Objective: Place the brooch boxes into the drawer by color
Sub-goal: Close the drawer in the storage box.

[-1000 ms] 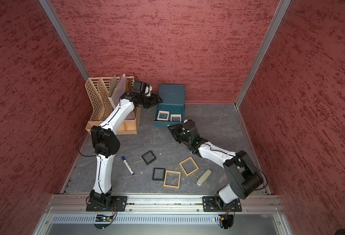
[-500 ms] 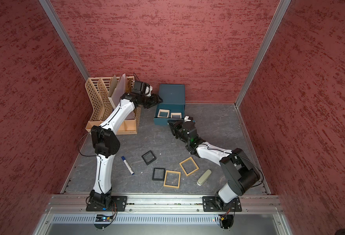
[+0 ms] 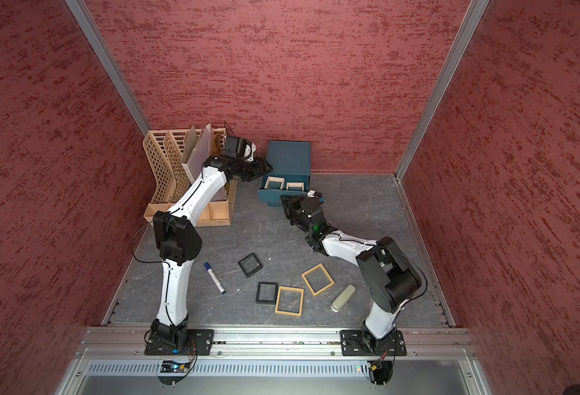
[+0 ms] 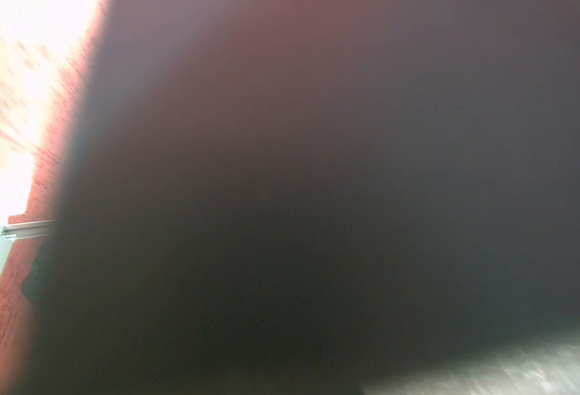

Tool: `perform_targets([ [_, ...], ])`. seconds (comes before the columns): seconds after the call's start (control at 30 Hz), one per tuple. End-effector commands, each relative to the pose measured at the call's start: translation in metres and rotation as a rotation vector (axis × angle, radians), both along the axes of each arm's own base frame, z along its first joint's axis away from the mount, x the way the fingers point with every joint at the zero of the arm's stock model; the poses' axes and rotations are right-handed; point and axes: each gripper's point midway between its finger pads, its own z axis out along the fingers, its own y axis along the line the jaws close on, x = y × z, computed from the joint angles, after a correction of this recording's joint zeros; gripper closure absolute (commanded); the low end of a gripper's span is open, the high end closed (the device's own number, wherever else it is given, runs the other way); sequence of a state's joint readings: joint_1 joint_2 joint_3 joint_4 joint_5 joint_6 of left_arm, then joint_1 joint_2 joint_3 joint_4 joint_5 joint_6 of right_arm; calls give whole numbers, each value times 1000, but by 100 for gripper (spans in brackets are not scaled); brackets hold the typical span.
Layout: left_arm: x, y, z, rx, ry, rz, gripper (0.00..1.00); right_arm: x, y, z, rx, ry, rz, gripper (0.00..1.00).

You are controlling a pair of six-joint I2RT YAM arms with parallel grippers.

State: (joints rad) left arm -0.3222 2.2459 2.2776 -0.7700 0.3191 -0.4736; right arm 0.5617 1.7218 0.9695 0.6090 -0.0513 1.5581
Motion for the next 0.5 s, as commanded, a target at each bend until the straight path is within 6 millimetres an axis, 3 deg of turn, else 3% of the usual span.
perform_targets([
  [0.0, -11, -3, -34, 57, 81, -22, 40, 12, -6, 16, 33, -33, -59, 86],
  [0.27, -15, -4, -35, 56, 83, -19, 40, 21, -16, 16, 45, -26, -99, 100],
  [0.47, -17, -3, -37, 59, 86, -14, 41, 38, -27, 15, 44, -22, -126, 100],
])
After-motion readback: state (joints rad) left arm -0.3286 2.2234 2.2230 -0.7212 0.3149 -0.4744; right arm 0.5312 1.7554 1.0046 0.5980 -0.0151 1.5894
